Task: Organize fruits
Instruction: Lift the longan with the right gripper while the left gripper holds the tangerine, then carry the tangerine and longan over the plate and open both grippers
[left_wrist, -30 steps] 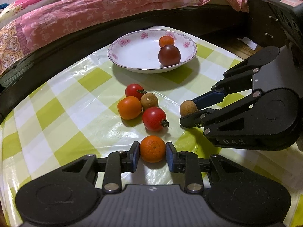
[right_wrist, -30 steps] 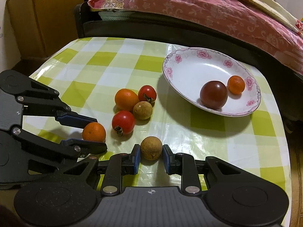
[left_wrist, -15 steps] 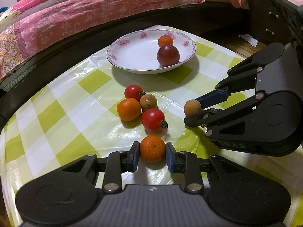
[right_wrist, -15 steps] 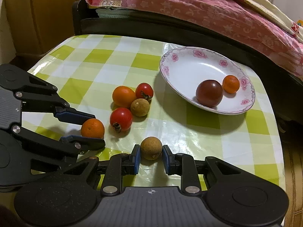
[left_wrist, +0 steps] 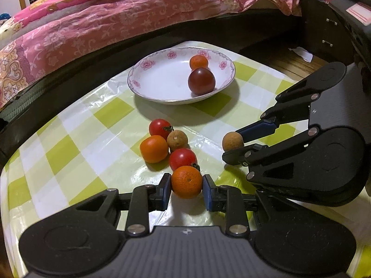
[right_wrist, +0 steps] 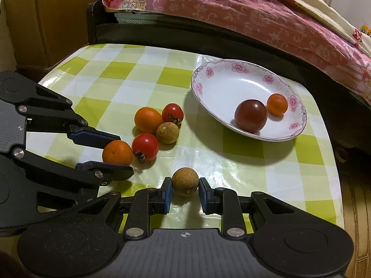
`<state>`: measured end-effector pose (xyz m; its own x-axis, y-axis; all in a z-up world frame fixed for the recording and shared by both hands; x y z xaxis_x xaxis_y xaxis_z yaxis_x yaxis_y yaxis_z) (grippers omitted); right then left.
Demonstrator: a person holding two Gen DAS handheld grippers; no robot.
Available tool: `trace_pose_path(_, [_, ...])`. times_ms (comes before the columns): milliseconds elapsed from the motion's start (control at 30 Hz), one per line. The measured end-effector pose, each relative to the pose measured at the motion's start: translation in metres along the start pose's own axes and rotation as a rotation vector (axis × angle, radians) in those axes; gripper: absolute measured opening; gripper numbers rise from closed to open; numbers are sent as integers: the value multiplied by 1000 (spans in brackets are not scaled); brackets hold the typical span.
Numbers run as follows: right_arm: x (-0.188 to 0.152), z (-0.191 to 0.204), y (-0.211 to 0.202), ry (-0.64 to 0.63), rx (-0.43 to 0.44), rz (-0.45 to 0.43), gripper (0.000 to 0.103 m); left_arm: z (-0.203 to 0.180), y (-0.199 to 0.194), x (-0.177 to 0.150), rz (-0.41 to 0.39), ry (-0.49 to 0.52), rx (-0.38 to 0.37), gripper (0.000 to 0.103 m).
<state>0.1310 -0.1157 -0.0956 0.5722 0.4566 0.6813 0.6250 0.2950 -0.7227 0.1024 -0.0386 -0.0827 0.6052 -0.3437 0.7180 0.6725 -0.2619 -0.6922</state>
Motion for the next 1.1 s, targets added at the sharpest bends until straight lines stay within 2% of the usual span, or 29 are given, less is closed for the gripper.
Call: trace_pose_path(1100, [11,-25,-7,62,-86,-52,21,0,4,34,-61,19,20,36])
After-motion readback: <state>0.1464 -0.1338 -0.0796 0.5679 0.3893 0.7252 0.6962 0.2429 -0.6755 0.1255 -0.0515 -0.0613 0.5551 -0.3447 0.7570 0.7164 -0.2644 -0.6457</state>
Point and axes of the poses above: each gripper's, at about its wrist camera, not at the fingertips, and y roughly the way its jaws point, z to its left, x to its top, the point moved 7 cm from there along y, roughly the way its jaws point, and after that the axes turned 6 degrees about -z, right-handed, at the moved point
